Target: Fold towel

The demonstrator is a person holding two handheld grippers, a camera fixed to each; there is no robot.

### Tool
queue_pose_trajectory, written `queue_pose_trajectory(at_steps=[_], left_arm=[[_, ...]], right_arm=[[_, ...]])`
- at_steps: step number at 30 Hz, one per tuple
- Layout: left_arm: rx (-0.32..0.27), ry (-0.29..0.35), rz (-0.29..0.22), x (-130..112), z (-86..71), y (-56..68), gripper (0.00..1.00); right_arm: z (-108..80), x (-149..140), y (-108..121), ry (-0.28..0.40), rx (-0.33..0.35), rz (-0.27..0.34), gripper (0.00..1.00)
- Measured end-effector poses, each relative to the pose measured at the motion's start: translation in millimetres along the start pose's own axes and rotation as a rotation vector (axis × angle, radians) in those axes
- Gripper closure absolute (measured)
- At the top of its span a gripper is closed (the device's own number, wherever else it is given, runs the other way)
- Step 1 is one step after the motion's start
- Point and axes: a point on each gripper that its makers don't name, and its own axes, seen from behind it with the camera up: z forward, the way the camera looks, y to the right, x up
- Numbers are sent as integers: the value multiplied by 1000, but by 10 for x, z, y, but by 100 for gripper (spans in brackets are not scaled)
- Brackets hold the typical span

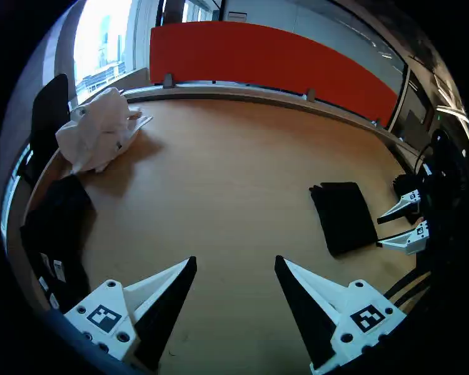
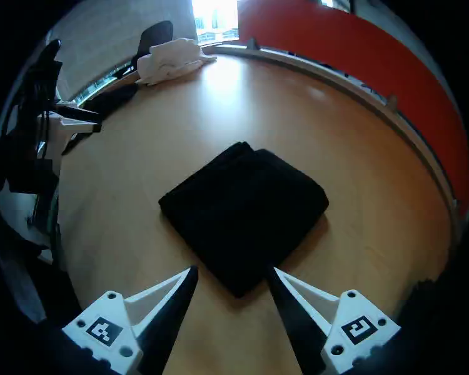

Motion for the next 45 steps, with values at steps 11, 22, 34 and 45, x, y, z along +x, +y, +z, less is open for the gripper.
queue_pose_trajectory(at_steps=[11, 22, 34, 45], left_arm=[[-3, 0, -2, -23, 1, 13, 7], [-6, 4, -4, -4, 1, 13, 7], [-5, 5, -7, -18, -9, 11, 7], [-5, 7, -10, -30, -16, 10, 7]], right_arm=[[8, -152, 7, -39, -5, 4, 30], [17, -273, 21, -65, -11, 14, 56], [38, -315, 24, -69, -15, 22, 66], [38, -319, 6, -71, -13, 10, 66]])
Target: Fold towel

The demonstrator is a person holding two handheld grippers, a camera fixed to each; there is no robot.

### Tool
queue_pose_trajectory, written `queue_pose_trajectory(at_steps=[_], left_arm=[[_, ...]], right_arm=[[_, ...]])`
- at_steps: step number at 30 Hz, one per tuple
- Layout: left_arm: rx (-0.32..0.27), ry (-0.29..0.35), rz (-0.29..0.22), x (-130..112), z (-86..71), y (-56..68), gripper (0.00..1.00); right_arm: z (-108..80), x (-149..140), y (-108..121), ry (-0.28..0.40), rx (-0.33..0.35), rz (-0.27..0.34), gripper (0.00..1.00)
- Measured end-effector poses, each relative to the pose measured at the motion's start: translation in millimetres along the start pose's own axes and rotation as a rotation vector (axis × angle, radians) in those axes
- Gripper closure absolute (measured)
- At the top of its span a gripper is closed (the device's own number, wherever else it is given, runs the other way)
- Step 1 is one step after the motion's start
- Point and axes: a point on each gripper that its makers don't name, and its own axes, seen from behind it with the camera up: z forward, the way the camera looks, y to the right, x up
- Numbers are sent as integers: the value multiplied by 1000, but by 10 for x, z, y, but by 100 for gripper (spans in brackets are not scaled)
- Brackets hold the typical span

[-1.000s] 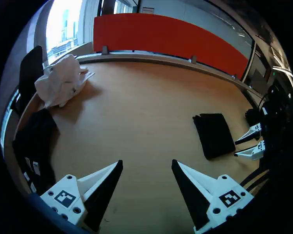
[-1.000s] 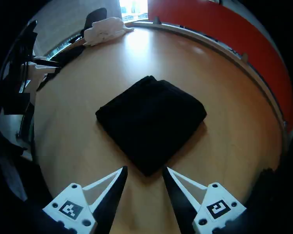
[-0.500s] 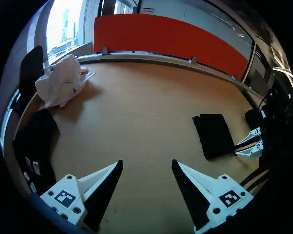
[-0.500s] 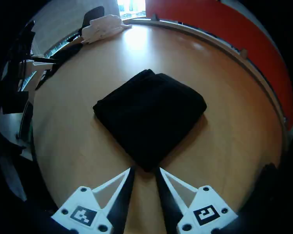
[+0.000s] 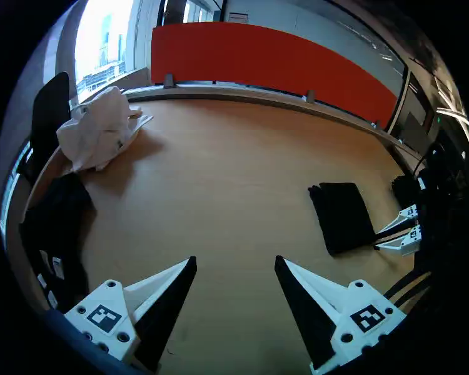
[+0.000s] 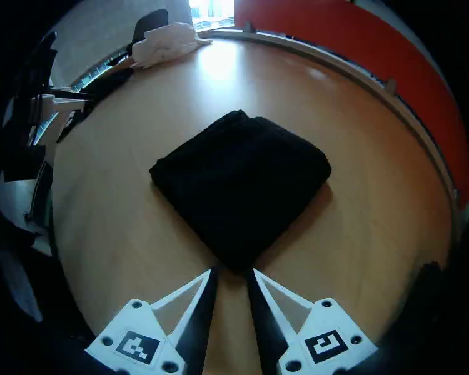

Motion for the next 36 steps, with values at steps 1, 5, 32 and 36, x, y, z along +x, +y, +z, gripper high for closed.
queue_pose_trajectory(at_steps=[1, 5, 32, 36], left_arm=[[0, 0, 0, 0, -1, -1, 7], [1, 0, 1, -4, -7, -7, 7], [-4, -1, 4, 4, -2, 6, 7], [-4, 0, 4, 4, -2, 0, 7]], right_arm=[[-1, 1, -1, 0, 0, 1, 66], [-7, 6, -2, 1, -2, 2, 66], [-100, 177, 97, 70, -42, 20, 96], [-174, 295, 122, 100, -50, 13, 96]])
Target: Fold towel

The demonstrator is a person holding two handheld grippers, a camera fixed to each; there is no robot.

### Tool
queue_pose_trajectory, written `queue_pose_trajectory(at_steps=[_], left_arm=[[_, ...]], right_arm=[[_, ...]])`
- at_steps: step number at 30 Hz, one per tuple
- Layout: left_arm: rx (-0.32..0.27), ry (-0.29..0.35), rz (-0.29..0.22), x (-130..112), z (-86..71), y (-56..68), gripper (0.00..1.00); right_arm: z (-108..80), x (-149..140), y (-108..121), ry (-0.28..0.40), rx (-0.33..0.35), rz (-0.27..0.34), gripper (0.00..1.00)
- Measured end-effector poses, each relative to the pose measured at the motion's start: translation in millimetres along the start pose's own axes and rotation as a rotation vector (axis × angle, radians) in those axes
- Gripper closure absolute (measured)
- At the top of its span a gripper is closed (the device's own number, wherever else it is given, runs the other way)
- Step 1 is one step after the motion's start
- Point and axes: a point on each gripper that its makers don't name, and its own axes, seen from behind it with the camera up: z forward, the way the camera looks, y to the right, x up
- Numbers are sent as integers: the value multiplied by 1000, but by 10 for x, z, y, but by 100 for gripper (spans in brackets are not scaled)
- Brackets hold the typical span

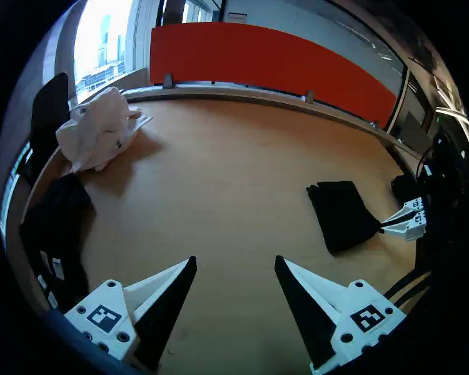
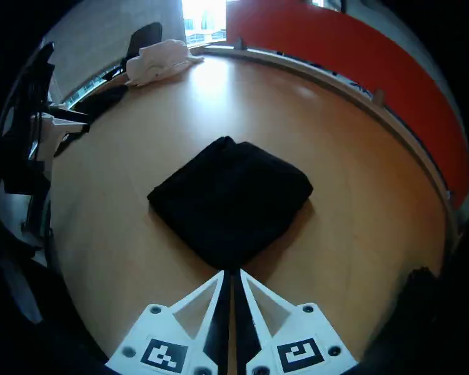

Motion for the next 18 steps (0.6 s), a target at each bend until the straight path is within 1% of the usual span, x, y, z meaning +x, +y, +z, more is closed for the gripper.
queue_pose_trajectory(at_steps=[11, 18], left_arm=[[-3, 7, 1, 27, -15, 3, 7], [-6, 11, 3, 42, -25, 7, 7]], right_arm=[[-162, 421, 60, 85, -24, -44, 96], [-291, 746, 96, 149, -42, -67, 96]])
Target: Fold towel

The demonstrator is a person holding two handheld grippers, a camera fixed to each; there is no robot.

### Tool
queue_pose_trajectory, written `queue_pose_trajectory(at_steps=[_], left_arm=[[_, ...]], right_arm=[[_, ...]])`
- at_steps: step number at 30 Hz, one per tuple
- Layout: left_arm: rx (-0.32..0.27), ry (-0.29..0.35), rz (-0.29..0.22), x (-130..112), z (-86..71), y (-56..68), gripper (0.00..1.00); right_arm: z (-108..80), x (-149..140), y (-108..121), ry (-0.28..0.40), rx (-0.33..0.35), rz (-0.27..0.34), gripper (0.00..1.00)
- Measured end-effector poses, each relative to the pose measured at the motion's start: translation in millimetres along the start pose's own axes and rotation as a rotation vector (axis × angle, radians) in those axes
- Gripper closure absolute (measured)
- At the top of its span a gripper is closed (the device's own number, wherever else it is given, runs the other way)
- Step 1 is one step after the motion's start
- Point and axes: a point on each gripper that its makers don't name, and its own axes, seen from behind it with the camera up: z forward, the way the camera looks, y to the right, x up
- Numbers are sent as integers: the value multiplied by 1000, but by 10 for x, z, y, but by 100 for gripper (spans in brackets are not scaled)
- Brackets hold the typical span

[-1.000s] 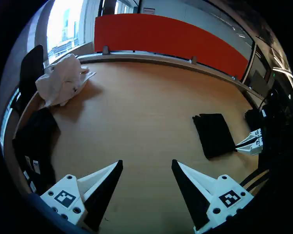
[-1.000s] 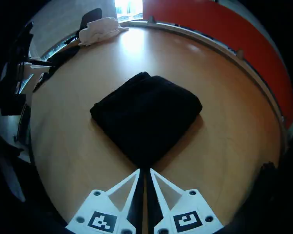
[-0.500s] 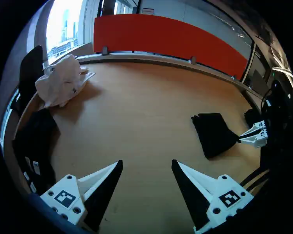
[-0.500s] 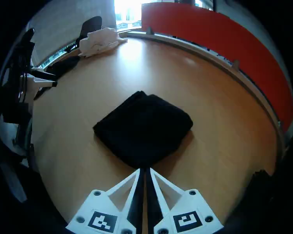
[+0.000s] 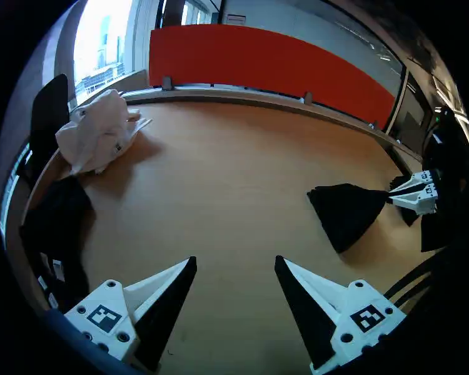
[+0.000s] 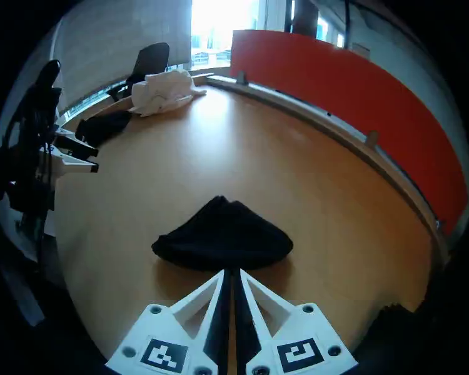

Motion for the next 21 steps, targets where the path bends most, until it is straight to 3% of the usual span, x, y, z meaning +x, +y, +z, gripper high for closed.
queue_pose_trajectory(at_steps=[15, 21], left_arm=[[-4, 11, 1, 58, -5, -16, 7], [-7, 13, 2, 72, -7, 1, 7]], right_arm=[[-352, 848, 200, 153, -47, -38, 96], [-464, 1063, 247, 191, -64, -60, 96]])
